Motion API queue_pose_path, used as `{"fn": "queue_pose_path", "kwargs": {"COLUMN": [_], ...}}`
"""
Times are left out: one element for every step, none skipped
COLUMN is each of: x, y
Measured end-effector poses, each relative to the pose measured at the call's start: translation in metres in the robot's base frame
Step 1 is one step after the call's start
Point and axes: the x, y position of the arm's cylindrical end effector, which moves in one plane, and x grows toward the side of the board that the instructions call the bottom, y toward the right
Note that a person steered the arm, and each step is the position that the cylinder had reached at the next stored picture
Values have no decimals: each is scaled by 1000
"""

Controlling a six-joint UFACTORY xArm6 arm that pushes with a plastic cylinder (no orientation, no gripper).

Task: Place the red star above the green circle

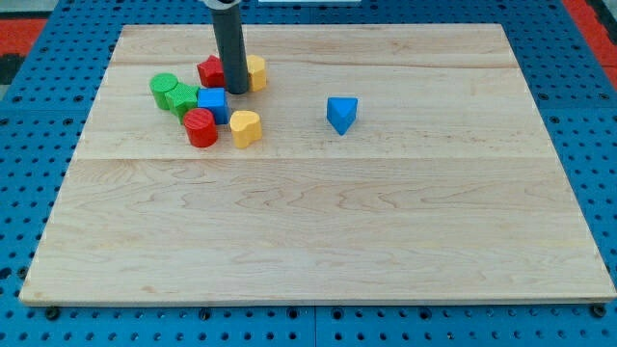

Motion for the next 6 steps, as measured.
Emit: {"fn": "queue_pose_path", "kwargs": {"x": [-34, -46, -11, -44, -66, -54], "y": [-6, -37, -16, -64, -107, -76]}}
